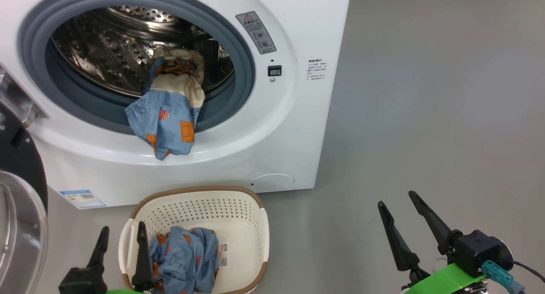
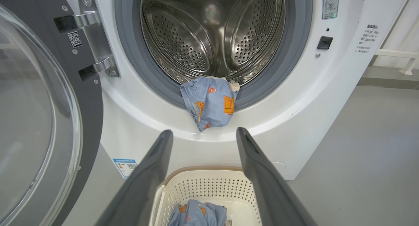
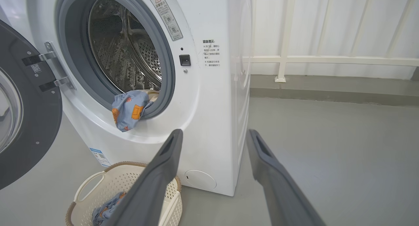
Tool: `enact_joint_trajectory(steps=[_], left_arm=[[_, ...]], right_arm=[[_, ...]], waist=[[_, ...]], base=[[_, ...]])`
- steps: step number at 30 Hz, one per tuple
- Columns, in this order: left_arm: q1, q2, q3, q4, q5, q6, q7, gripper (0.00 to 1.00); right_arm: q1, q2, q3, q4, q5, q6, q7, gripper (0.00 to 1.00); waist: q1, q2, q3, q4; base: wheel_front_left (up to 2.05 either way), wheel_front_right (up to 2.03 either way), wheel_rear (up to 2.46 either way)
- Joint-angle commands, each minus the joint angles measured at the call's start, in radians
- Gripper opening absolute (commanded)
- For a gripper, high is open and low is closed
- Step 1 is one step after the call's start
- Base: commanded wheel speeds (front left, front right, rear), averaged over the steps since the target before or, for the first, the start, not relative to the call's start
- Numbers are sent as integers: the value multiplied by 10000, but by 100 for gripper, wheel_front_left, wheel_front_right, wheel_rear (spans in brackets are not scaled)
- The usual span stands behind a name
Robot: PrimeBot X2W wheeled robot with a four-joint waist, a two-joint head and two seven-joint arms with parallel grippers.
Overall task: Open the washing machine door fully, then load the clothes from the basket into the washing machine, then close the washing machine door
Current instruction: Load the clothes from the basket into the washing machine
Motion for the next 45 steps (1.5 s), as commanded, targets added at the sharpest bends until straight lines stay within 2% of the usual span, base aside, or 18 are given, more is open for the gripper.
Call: enact_joint_trajectory(steps=[1, 12, 22, 30, 36, 45], left_arm=[[-130, 171, 368, -147, -82, -30, -80, 100], [-303, 95, 358, 43, -196, -43, -147, 100], [-1144, -118, 314, 645, -604, -353, 78, 100], [-2953, -433, 240, 1855, -890, -890, 149, 100], [-4810, -469, 326, 2744, -1159, -1428, 429, 100], [-7677, 55, 348, 3824, -1348, -2166, 1672, 100]], right_arm=[[-17, -10, 197, -303, -25, 16, 34, 100], [-90, -62, 225, -398, -21, 16, 64, 100], [-502, -179, 399, -531, 107, 16, -19, 100], [-1167, -269, 408, -574, 277, 16, -245, 100], [-1669, -412, 523, -483, 362, 16, -395, 100], [-2407, -526, 969, -265, 525, 16, -584, 100]], waist=[[0, 0, 25, 6], [0, 0, 213, 111], [0, 0, 1054, 199], [0, 0, 2348, 188], [0, 0, 3220, 149], [0, 0, 4053, -106]], base=[[0, 0, 0], [0, 0, 0], [0, 0, 0], [0, 0, 0], [0, 0, 0], [0, 0, 0]])
